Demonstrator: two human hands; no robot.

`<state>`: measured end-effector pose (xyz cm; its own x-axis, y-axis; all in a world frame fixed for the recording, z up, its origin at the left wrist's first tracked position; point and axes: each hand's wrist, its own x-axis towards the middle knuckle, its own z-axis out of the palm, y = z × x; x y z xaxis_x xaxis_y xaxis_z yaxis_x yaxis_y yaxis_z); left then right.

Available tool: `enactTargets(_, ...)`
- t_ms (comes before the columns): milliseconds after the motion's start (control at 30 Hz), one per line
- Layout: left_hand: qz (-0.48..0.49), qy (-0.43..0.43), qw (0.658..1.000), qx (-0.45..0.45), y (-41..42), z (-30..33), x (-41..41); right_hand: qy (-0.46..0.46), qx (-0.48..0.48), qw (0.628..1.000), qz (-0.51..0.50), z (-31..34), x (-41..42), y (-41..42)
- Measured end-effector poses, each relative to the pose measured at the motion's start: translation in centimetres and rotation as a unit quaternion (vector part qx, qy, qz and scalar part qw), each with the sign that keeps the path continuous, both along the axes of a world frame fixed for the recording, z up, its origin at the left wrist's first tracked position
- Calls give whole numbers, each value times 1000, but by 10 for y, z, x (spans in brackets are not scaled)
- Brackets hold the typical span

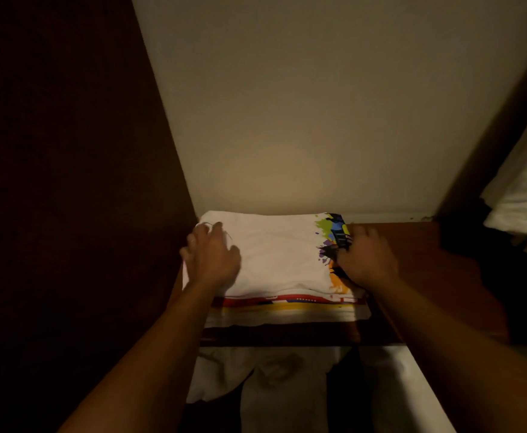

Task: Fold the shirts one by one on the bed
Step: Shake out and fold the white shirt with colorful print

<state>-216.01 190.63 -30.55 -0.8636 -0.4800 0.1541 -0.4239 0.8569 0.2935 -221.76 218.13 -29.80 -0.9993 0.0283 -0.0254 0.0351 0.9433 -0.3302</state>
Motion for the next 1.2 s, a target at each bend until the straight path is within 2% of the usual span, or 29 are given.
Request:
enactTargets(67,-56,30,995,-72,17,-6,-5,85,25,995,54,6,1,-19)
enactTargets(133,-125,13,990,-67,26,-12,-13,106,49,986,122,5,0,-36)
enactTargets(200,-164,-57,984,-27,23,-22,-19,54,69,979,182,-4,-3,-45)
enactTargets(267,-147,-133,980,0,9,-37,-17,-13,96,973,211,-21,-7,-43)
enactTargets(367,-122,-174,977,-5,-10,-53,-7,-37,111,972,204,-49,-4,-31)
enactTargets(500,-129,-174,976,-10,-10,-50,-9,-28,105,975,196,-53,-4,-27)
enactTargets(600,-129,-182,974,-31,-13,-44,-6,-57,114,971,201,-42,-6,-29)
enactTargets(700,-147,-154,974,-76,-13,-30,2,-84,127,966,210,-23,-4,-24)
enactTargets(867,-197,-162,966,-33,-2,5,25,-16,128,964,233,10,19,-14)
enactTargets(1067,-207,-116,970,51,30,48,56,35,116,957,263,45,62,-1)
enactTargets(1133,-206,-114,971,40,41,62,65,37,103,955,276,56,74,4)
enactTargets(1200,-208,-115,971,-11,52,79,76,42,93,954,281,68,85,9)
